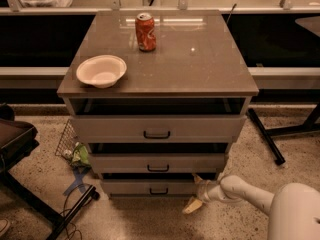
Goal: Open bottom drawer
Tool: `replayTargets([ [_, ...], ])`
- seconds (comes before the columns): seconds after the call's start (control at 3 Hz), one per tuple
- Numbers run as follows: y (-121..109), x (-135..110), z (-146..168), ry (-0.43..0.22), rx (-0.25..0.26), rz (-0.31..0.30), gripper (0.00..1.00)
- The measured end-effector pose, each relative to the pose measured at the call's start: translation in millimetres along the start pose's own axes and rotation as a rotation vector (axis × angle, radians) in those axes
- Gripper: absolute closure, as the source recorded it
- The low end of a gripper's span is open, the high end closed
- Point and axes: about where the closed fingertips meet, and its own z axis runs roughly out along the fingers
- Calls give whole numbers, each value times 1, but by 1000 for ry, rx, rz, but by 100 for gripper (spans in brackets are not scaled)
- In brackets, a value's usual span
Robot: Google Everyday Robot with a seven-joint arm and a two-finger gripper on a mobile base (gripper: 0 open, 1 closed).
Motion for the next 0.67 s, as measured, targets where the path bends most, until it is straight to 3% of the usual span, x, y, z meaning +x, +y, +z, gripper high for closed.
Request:
replayTargets([
  [0.33,-6,-9,14,0,-4,-13,3],
  [0.67,-3,-9,16,-1,-8,-12,33],
])
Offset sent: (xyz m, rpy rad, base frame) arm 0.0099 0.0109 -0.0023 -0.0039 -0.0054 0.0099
